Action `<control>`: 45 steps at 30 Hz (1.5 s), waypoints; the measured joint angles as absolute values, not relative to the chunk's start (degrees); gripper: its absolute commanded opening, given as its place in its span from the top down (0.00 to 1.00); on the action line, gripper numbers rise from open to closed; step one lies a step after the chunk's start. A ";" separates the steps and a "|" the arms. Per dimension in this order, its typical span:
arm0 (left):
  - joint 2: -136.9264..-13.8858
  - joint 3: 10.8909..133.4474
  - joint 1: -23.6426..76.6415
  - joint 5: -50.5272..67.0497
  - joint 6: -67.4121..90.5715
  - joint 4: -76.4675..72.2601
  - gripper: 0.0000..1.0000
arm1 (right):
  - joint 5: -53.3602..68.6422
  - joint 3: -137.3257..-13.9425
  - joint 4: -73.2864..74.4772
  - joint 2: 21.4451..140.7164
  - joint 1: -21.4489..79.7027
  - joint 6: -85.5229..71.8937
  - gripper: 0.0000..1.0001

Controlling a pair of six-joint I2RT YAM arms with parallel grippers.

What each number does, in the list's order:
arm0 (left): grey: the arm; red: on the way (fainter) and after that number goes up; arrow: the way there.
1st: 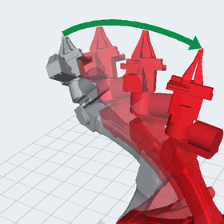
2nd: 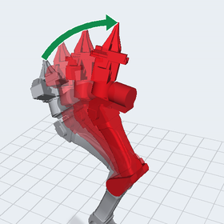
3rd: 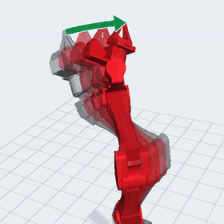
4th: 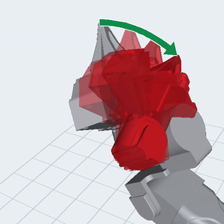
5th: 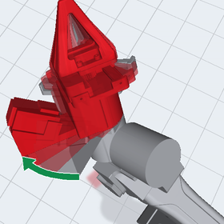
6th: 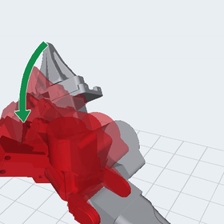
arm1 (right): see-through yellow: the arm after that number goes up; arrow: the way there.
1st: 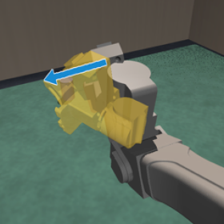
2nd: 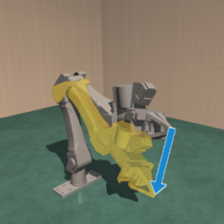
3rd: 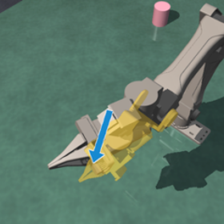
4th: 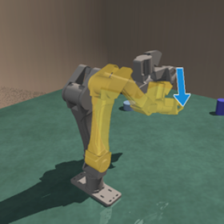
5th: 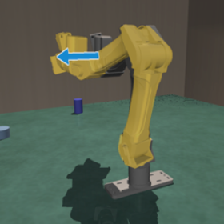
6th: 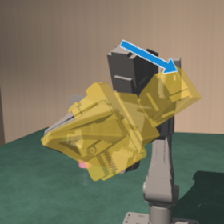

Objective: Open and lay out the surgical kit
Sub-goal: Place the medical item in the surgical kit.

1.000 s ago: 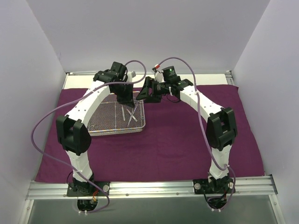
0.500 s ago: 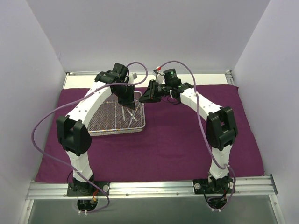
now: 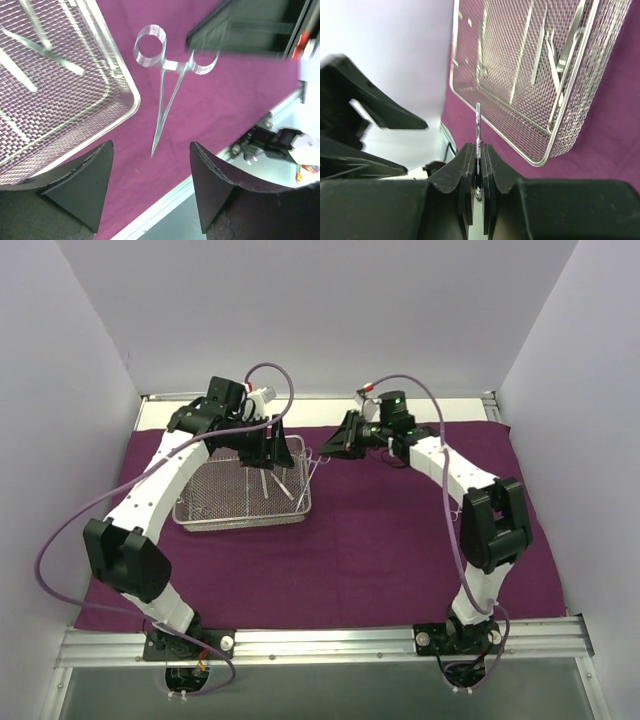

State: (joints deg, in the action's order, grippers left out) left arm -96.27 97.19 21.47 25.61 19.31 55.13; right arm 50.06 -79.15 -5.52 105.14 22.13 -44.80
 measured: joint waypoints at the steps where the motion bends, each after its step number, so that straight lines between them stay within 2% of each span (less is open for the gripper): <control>1: -94.67 95.61 21.26 26.57 19.33 53.91 0.29 | 50.39 -78.50 -6.17 104.01 21.37 -45.10 1.00; 6: -89.38 88.44 22.72 30.98 20.82 47.33 0.28 | 50.83 -76.97 -8.88 97.60 17.96 -47.44 1.00; 13: -88.75 83.81 26.63 33.32 22.65 40.73 0.28 | 50.87 -74.87 -13.10 92.47 17.78 -51.94 1.00; 15: -88.64 83.33 27.07 33.71 22.96 39.57 0.31 | 50.83 -74.59 -13.54 92.27 17.89 -52.99 1.00; 17: -88.49 83.15 27.24 34.15 23.35 39.00 0.49 | 50.83 -74.22 -14.02 92.25 18.04 -54.04 1.00; 18: -88.38 83.15 27.24 34.54 23.46 38.76 0.62 | 50.81 -73.89 -14.44 92.25 18.04 -54.54 1.00; 19: -88.27 83.15 27.24 34.89 23.55 38.59 0.76 | 50.81 -73.52 -14.79 92.23 18.04 -55.13 1.00; 20: -88.12 83.09 27.24 35.22 23.68 38.41 0.97 | 50.78 -73.28 -14.96 92.23 18.04 -55.57 1.00; 26: -86.15 81.84 27.57 36.80 22.83 37.89 0.98 | 50.52 -72.73 -14.66 91.96 18.26 -55.90 1.00; 27: -85.89 81.62 27.49 36.82 22.70 38.00 0.98 | 50.41 -72.82 -13.80 91.79 18.39 -54.92 0.92; 29: -85.62 81.36 27.38 37.08 22.15 38.65 0.98 | 49.93 -74.39 -8.62 91.70 18.57 -50.96 0.66; 30: -85.60 81.34 27.38 37.10 21.76 39.31 0.98 | 48.66 -76.73 -3.73 91.94 18.79 -46.70 0.47; 32: -85.36 81.34 26.98 37.10 20.56 41.08 0.98 | 45.06 -82.43 6.04 92.82 18.90 -37.67 0.37; 35: -84.75 81.32 26.33 37.12 19.00 43.48 0.98 | 37.85 -89.97 16.51 93.54 19.79 -22.83 0.33; 38: -83.24 79.81 25.67 37.80 18.15 44.14 0.98 | 28.56 -91.39 21.89 91.92 23.22 -9.80 0.32; 40: -82.24 78.50 25.39 38.59 17.74 44.80 0.98 | 24.51 -89.41 23.05 90.02 27.29 -2.02 0.32; 41: -81.89 77.89 25.34 38.89 17.69 45.10 0.98 | 22.79 -87.35 23.31 88.53 29.54 2.02 0.26; 43: -81.60 76.64 25.23 40.01 17.52 45.30 0.98 | 20.45 -82.37 23.05 84.66 33.54 10.07 0.22; 45: -81.58 75.26 25.23 41.39 17.43 45.30 0.98 | 19.33 -78.59 24.08 80.64 36.69 18.11 0.23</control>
